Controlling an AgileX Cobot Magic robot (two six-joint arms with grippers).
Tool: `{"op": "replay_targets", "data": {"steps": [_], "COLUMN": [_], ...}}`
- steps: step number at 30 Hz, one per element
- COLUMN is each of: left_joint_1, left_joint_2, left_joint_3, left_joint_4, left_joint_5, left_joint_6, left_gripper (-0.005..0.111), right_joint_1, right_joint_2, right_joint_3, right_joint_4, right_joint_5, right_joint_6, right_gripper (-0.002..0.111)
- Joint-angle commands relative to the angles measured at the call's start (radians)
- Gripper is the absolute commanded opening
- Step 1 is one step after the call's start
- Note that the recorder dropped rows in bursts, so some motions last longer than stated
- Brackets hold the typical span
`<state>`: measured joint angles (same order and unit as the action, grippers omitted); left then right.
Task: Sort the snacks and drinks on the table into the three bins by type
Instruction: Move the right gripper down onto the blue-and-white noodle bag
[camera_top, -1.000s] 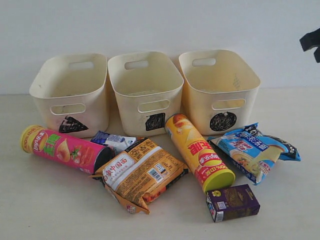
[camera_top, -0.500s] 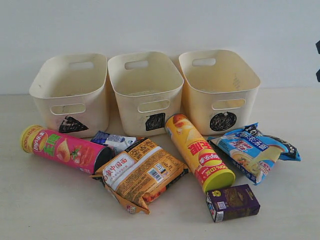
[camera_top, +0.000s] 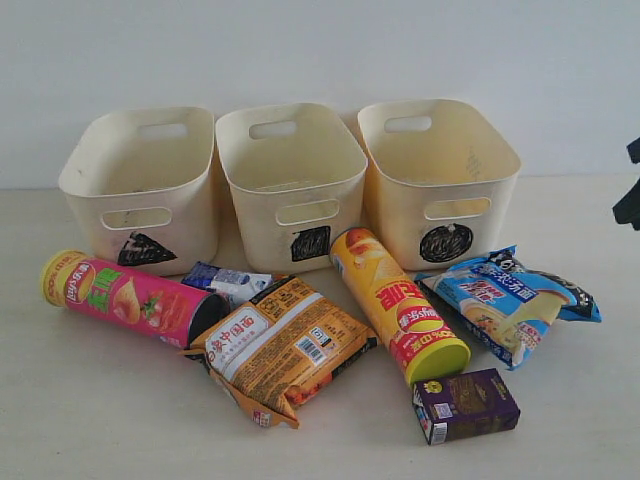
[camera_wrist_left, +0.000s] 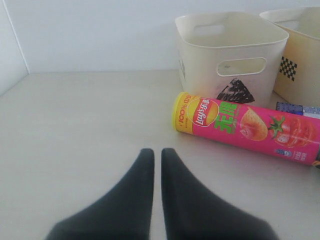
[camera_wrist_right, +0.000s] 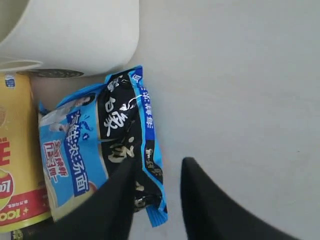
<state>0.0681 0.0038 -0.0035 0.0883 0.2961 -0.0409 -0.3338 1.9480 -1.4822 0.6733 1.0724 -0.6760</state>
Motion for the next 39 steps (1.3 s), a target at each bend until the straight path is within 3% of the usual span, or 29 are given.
{"op": "replay_targets", "data": {"steps": [1, 5, 7, 13, 23, 30, 39], "left_joint_1": [0.001, 0.001, 0.001, 0.001, 0.001, 0.001, 0.001], "left_joint_2": [-0.004, -0.004, -0.004, -0.004, -0.004, -0.004, -0.004], "left_joint_3": [0.003, 0.003, 0.003, 0.003, 0.003, 0.003, 0.003], "left_joint_4": [0.002, 0.002, 0.002, 0.002, 0.002, 0.002, 0.002], "left_joint_5": [-0.004, -0.004, -0.004, -0.004, -0.004, -0.004, -0.004], "left_joint_6": [0.004, 0.004, 0.004, 0.004, 0.004, 0.004, 0.004], "left_gripper": [0.004, 0.004, 0.004, 0.004, 0.004, 0.004, 0.004], "right_joint_1": [-0.006, -0.006, -0.006, -0.006, -0.003, 0.079, 0.124], "right_joint_2": [0.031, 0.055, 0.071, 0.142, 0.240, 0.287, 0.327], "right_joint_3": [-0.006, -0.006, -0.006, -0.006, -0.006, -0.006, -0.006], "right_joint_4": [0.023, 0.047, 0.071, 0.119, 0.136, 0.139, 0.150], "right_joint_5": [0.011, 0.029, 0.043, 0.098, 0.042, -0.007, 0.087], "right_joint_6": [-0.038, -0.040, -0.048, -0.048, -0.044, -0.056, -0.074], "right_gripper": [0.053, 0.078, 0.085, 0.085, 0.085, 0.085, 0.085]}}
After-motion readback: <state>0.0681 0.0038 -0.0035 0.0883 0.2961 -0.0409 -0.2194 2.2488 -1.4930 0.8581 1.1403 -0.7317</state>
